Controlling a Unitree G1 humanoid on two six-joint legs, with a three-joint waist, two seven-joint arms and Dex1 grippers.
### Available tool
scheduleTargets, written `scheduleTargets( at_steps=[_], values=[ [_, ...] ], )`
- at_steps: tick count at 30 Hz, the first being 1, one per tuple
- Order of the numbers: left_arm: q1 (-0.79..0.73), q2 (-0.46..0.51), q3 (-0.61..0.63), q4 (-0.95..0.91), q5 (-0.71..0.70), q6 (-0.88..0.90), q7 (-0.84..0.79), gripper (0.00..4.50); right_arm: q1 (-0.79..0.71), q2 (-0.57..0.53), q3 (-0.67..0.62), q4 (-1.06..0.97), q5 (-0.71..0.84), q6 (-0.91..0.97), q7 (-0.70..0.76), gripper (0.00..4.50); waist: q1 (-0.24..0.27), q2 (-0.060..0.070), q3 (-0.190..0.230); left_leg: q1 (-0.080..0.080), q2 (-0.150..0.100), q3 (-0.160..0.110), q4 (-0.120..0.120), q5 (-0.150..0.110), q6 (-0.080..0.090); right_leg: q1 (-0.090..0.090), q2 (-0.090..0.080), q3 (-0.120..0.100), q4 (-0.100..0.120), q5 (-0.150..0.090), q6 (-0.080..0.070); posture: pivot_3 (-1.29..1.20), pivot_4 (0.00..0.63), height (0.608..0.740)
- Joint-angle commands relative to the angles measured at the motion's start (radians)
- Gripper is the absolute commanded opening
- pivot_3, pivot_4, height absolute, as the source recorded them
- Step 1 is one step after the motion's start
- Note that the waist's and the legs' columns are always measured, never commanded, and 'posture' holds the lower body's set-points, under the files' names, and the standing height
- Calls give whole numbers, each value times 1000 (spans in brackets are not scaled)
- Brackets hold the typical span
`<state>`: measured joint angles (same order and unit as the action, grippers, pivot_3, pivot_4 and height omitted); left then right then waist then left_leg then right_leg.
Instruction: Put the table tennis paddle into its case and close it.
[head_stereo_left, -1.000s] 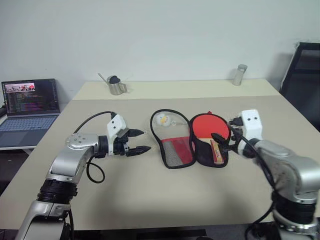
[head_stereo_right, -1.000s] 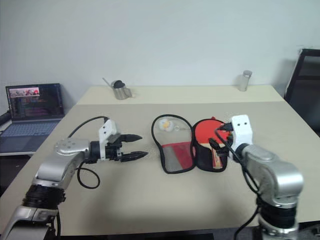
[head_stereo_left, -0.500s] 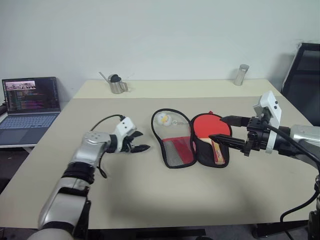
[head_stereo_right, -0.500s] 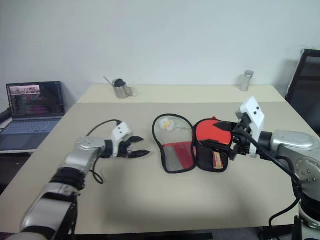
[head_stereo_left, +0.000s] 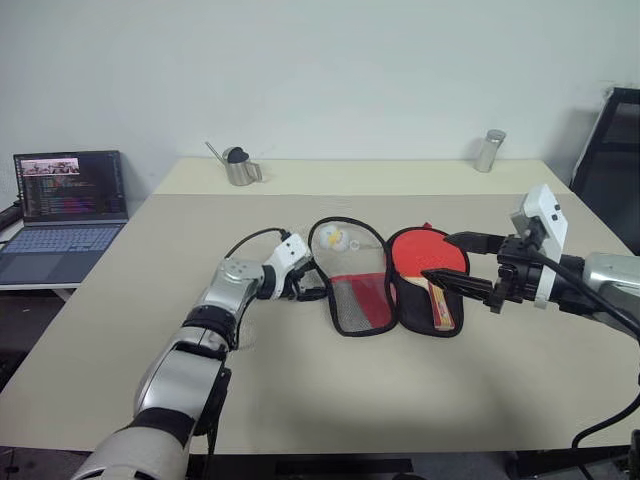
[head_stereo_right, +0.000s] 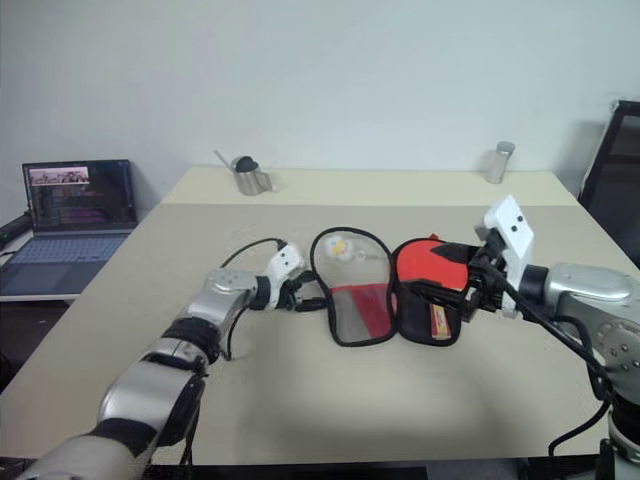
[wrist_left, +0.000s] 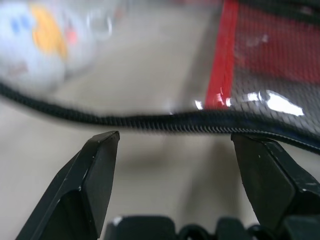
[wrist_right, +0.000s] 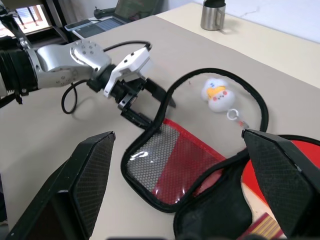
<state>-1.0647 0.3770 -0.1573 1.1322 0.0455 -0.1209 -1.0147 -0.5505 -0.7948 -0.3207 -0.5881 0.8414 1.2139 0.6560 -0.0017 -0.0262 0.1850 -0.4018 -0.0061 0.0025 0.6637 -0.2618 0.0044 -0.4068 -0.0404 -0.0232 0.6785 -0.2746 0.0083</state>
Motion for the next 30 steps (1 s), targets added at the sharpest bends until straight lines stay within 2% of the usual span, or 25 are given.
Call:
scheduleTargets(
  at_steps=[1, 10, 18, 23, 30],
  values=[
    [-94, -33, 18, 14, -2, -50, -11, 3909, 15, -49, -60, -30, 29, -22, 2, 4472, 2, 0, 0, 0, 0, 0, 0, 0, 0, 0, 0, 0, 0, 0, 0, 0, 150, 740],
    [-198, -212, 55, 80, -23, -54, -19, 3909, 134, -198, -151, -12, 35, -37, 20, 4472, 3, -1, 0, -1, -1, 0, 0, 0, 0, 0, 0, -1, -1, 0, 0, 0, 150, 740],
    [-222, -332, 58, 122, 8, -76, 73, 3909, 166, -207, -150, -1, 25, -54, -25, 4472, -1, -1, 1, 1, 0, 1, 0, 0, 0, 0, 1, 0, 0, 0, 0, 0, 150, 740],
    [-211, -279, 81, 94, -14, -100, 8, 3909, 179, -172, -114, 41, -8, -57, -83, 4472, -2, -1, 1, 1, -1, 2, 0, 0, 0, 0, 1, 1, 0, 0, 1, 0, 150, 740],
    [-110, -131, 130, -82, -109, -85, -246, 3909, 127, -46, -8, 241, -106, -118, -168, 4472, -4, -1, 0, 2, 0, 2, 0, 0, 0, 0, 2, 2, 1, 0, 0, 0, 150, 740]
  ],
)
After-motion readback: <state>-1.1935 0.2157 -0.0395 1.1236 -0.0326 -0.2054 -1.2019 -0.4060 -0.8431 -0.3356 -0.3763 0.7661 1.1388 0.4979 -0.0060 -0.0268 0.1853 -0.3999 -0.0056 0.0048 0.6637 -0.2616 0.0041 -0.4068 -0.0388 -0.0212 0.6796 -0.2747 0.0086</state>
